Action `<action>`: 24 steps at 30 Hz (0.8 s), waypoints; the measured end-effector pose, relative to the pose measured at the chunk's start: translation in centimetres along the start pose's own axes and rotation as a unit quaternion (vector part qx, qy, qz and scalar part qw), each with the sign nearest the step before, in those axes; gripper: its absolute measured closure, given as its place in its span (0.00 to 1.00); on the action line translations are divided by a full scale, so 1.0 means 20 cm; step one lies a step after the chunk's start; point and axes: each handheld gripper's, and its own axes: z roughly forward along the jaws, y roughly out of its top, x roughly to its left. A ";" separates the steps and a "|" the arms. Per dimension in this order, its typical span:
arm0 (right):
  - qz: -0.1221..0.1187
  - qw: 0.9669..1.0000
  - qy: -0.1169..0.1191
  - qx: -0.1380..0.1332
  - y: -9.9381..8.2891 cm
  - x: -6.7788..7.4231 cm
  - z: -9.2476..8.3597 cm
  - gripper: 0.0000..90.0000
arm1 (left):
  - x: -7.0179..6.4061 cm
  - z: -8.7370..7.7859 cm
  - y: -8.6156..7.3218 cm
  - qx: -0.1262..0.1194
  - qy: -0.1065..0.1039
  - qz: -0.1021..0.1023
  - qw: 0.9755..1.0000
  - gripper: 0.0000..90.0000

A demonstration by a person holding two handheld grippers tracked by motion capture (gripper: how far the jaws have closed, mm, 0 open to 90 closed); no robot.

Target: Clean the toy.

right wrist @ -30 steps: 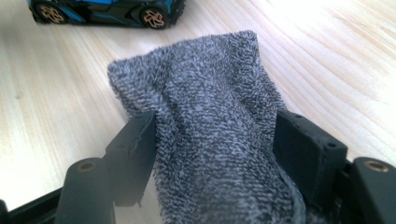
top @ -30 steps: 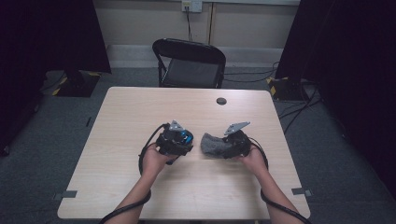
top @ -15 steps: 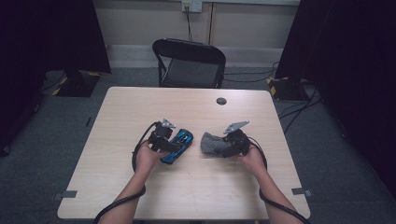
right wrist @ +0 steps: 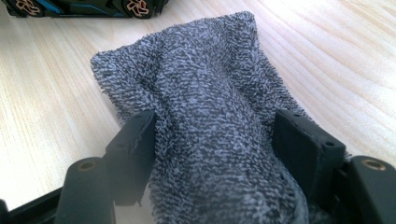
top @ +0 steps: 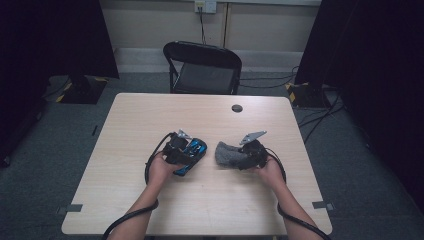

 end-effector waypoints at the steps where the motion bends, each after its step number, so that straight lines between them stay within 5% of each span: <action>1: -0.001 1.000 -0.001 0.001 0.00 0.00 0.00 0.35 | 0.00 0.01 0.00 0.000 0.001 0.000 1.000 0.24; 17: 0.002 1.000 0.002 -0.020 0.04 0.00 -0.04 0.42 | -0.01 0.03 -0.03 0.002 0.019 0.018 1.000 0.23; 24: 0.032 0.999 -0.008 -0.028 0.08 -0.02 -0.03 0.48 | -0.01 0.03 -0.03 0.002 0.019 0.018 1.000 0.23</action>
